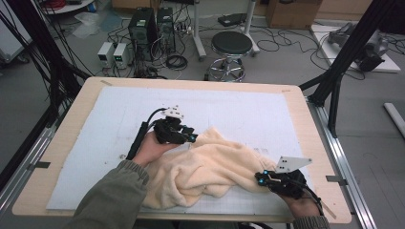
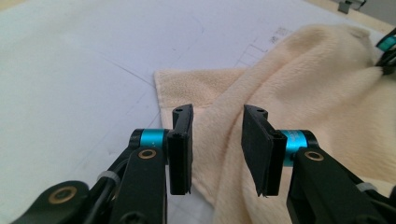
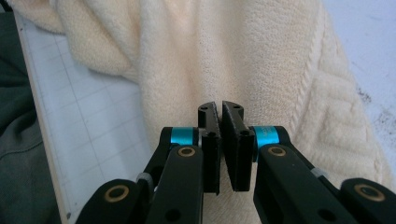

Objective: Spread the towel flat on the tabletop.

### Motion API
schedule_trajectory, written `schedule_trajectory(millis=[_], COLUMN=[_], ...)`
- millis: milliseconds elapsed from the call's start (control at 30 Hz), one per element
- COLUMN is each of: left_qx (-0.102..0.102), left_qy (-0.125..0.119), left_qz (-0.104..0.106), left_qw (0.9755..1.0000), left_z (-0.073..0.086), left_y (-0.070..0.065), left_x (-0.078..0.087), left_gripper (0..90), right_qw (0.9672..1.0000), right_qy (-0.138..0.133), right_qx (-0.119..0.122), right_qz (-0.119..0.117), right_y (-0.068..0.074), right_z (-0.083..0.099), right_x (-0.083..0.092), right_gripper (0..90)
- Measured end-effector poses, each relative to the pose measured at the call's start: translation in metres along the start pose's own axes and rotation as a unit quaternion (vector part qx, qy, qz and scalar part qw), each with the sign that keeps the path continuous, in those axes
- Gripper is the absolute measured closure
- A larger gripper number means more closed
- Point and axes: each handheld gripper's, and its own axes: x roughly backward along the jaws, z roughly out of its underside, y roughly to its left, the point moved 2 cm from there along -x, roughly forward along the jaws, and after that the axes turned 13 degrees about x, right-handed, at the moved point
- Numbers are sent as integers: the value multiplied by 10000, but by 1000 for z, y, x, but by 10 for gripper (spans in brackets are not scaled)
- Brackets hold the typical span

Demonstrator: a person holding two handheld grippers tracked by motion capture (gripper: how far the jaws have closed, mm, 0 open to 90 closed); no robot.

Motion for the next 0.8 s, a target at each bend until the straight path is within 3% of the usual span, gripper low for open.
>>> schedule_trajectory(millis=[133,200,267,300,333,400,467,533,600,633,700,733,800], left_qx=[-87,-161,-193,-196,-202,-304,-293,-328,-216,-209,-173,-135,-41], left_qy=[265,409,589,673,772,887,876,837,630,509,282,172,-108], left_qz=[-144,-183,-280,-277,-234,-264,-293,-325,-344,-379,-496,-557,-654], left_qw=[9995,9989,9977,9972,9965,9952,9953,9954,9972,9978,9982,9982,9978], left_z=[0,2,6,7,9,10,10,8,5,3,0,-1,-4], left_y=[2,3,5,7,8,9,7,6,5,5,7,9,13], left_x=[-22,-31,-38,-40,-42,-42,-39,-32,-20,-12,8,20,45], left_gripper=[536,483,485,515,569,775,837,848,853,854,856,857,857], right_qw=[10000,9999,9996,9992,9985,9970,9968,9979,9992,9991,9992,9990,9989], right_qy=[-51,-152,-234,-275,-317,-384,-267,-53,211,289,246,122,70], right_qx=[-9,-17,-72,-146,-253,-452,-566,-535,-220,-81,-19,-26,-9], right_qz=[-78,-19,129,252,377,505,493,374,247,287,329,429,460], right_y=[0,-2,-6,-9,-12,-22,-28,-31,-32,-33,-41,-50,-54], right_z=[0,-2,-5,-6,-6,-6,-4,-3,-7,-10,-21,-37,-43], right_x=[-1,0,3,5,6,6,-3,-16,-26,-29,-32,-35,-37], right_gripper=[815,674,603,510,472,439,413,448,702,775,826,838,842])
